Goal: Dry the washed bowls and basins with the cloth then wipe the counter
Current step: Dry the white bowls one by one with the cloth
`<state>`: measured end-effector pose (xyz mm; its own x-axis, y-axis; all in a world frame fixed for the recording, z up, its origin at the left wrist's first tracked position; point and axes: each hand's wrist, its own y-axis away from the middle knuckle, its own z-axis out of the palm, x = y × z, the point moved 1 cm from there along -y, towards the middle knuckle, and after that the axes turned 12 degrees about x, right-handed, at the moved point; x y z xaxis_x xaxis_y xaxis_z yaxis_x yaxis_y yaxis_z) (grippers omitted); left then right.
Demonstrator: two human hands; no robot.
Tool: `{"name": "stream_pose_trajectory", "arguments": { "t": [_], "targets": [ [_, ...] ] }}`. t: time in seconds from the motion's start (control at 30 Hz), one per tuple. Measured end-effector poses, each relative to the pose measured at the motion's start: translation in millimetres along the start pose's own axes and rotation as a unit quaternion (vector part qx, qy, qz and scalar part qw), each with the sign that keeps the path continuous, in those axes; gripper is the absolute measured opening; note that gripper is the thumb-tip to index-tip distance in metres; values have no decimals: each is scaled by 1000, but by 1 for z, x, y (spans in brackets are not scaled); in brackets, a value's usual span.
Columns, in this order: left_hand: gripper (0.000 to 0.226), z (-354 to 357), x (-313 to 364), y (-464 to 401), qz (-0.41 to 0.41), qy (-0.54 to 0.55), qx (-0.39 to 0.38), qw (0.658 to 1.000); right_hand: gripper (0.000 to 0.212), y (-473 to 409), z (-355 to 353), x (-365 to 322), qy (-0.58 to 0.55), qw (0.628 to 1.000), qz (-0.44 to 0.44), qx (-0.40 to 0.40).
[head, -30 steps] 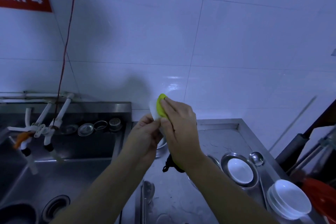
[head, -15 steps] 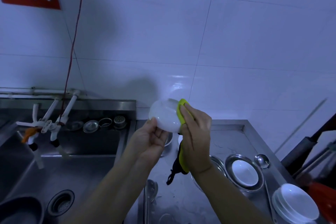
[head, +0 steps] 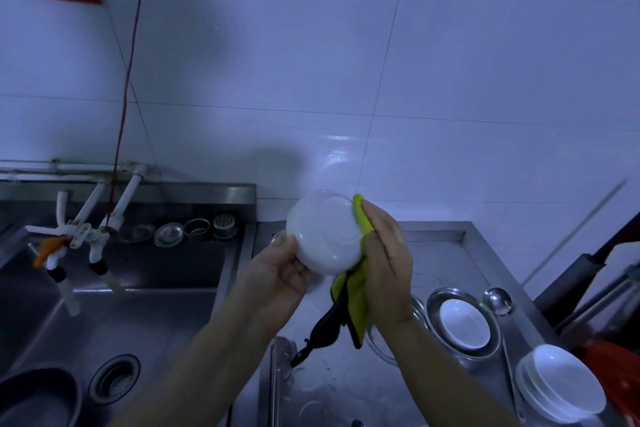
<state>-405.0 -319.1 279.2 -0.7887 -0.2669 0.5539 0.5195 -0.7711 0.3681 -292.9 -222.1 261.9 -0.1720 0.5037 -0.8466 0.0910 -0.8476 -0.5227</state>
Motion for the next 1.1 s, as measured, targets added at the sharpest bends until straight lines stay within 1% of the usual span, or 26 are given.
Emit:
{"name": "stream_pose_trajectory", "arguments": {
  "t": [0.03, 0.1, 0.13, 0.2, 0.27, 0.33, 0.43, 0.47, 0.5, 0.53, 0.57, 0.6, 0.67, 0.7, 0.73, 0.8, 0.9, 0.93, 0.97, 1.07, 1.1],
  "targets": [
    [26, -2, 1, 0, 16, -40, -18, 999, 38, -5, -2, 1, -26, 999, 36, -1],
    [25, -4, 4, 0, 47, -117, -49, 991, 34, -14, -5, 2, -34, 997, 64, -19],
    [24, -5, 5, 0, 64, -157, -57, 984, 35, -18, -5, 2, -23, 997, 62, -32],
    [22, -6, 3, 0, 100, -243, -60, 963, 38, -25, -5, 0, 8, 998, 29, -60],
    [18, -6, -1, -1, 135, -317, -60, 937, 36, -31, -2, -3, 54, 994, -26, -95],
    [17, -4, -6, -3, 163, -355, -67, 918, 30, -32, 4, -6, 118, 978, -99, -137],
    [23, -4, -15, -9, 201, -405, -49, 891, 27, -23, 7, -5, 203, 928, -256, -179],
    [22, -6, -19, -10, 211, -426, -42, 879, 26, -19, 6, -1, 223, 913, -290, -181],
    [21, -8, -24, -13, 216, -443, -40, 869, 25, -15, 3, 4, 233, 906, -302, -182],
    [21, -12, -29, -15, 215, -460, -39, 861, 26, -13, -1, 10, 231, 911, -291, -180],
    [20, -15, -34, -18, 213, -480, -37, 850, 27, -13, -7, 18, 216, 925, -258, -175],
    [20, -18, -39, -21, 207, -501, -40, 840, 28, -12, -14, 26, 196, 944, -205, -168],
    [16, -22, -49, -29, 188, -524, -59, 828, 31, -13, -31, 45, 163, 976, -59, -135],
    [18, -24, -54, -33, 174, -535, -69, 824, 34, -15, -41, 57, 158, 980, 17, -119],
    [23, -27, -60, -38, 163, -550, -80, 815, 37, -16, -52, 68, 155, 978, 82, -110],
    [28, -32, -70, -54, 145, -582, -95, 795, 39, -17, -73, 87, 159, 969, 164, -88],
    [15, -35, -85, -90, 146, -604, -70, 780, 44, -22, -98, 105, 116, 952, 283, 6],
    [13, -34, -90, -106, 160, -620, -56, 766, 43, -24, -105, 109, 106, 944, 311, 34],
    [14, -33, -95, -123, 179, -643, -42, 744, 42, -26, -112, 113, 101, 937, 330, 52],
    [19, -27, -116, -173, 252, -722, -5, 644, 38, -33, -129, 123, 108, 930, 345, 69],
    [21, -25, -124, -187, 271, -741, -3, 615, 37, -36, -134, 125, 115, 930, 343, 69]
  ]
}}
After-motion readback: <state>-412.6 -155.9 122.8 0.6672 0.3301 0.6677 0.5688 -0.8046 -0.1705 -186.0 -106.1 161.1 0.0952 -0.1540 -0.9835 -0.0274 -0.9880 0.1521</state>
